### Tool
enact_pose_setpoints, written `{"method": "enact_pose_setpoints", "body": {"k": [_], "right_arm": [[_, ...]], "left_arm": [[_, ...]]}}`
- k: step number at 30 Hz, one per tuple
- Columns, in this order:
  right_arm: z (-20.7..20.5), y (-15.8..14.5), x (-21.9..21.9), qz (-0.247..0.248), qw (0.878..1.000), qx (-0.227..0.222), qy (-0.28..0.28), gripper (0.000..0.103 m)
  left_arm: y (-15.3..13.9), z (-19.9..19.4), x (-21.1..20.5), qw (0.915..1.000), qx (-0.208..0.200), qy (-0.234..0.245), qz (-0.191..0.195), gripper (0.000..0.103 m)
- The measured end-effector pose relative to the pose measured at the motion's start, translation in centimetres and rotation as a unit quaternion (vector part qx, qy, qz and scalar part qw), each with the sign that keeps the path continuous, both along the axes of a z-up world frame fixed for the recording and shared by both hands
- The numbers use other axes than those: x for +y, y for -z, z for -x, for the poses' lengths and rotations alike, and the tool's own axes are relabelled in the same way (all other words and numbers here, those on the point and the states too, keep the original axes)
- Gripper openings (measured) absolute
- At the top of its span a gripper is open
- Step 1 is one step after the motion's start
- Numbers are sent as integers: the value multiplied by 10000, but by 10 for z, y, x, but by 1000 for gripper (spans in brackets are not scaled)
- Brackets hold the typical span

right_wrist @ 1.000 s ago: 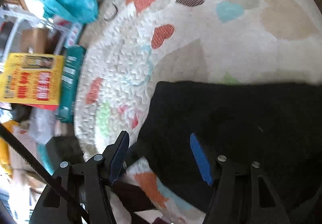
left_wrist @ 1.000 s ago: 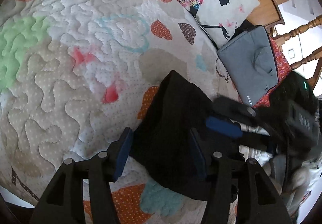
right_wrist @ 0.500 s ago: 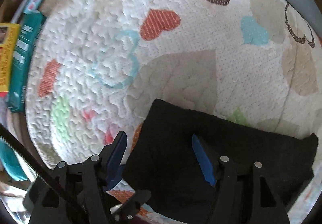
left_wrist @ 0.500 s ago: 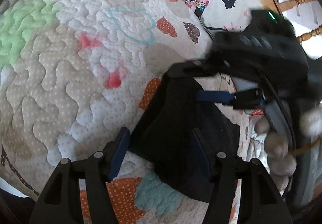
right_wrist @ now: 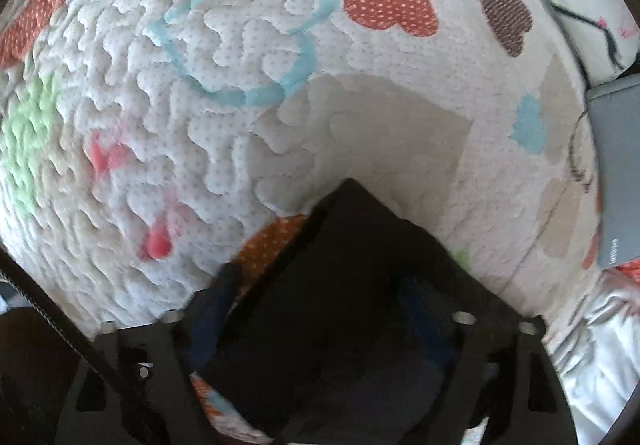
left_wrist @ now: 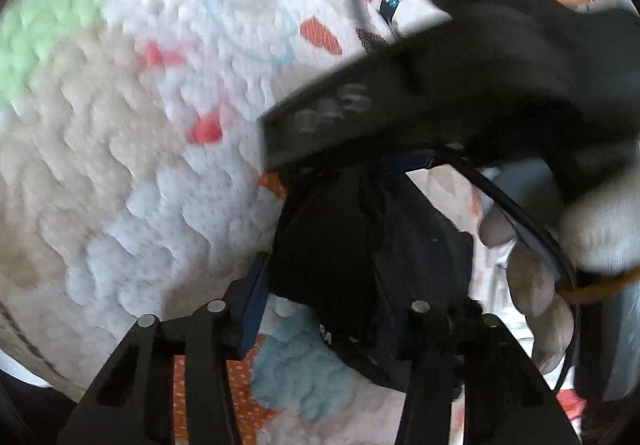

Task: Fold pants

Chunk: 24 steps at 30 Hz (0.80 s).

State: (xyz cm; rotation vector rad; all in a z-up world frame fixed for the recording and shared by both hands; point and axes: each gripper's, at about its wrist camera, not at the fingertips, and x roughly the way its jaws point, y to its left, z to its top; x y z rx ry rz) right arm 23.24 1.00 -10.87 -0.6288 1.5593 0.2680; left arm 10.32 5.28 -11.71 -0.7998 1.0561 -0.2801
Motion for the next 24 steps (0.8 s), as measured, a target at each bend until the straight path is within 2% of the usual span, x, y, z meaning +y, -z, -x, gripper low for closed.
{"method": "enact_pose_setpoints", "body": {"k": [1, 3, 8, 11, 17, 18, 24], "right_arm": [[3, -4, -2, -30, 10000, -58, -57, 66], [13, -11, -8, -241, 9996, -71, -140, 44], [37, -44, -24, -725, 9964, -428, -98, 22], [54, -70, -50, -1186, 9905, -681, 143, 16], [83, -111, -118, -1953, 9716, -1164, 659, 13], [77, -114, -130, -2072, 9682, -1204, 715, 13], [104, -125, -206, -2910, 9336, -1580, 1371, 13]], "left_arm": [[0, 0, 0, 9999, 3, 42, 106, 40], [-3, 1, -3, 9997, -42, 164, 192, 36], [-23, 7, -16, 9975, -382, 410, 438, 34], [-38, 13, -32, 9946, -669, 643, 459, 34], [-59, 26, -77, 9861, -1013, 1233, 474, 34], [-61, 29, -86, 9846, -1049, 1325, 438, 34], [-76, 41, -137, 9763, -1099, 1814, 423, 34]]}}
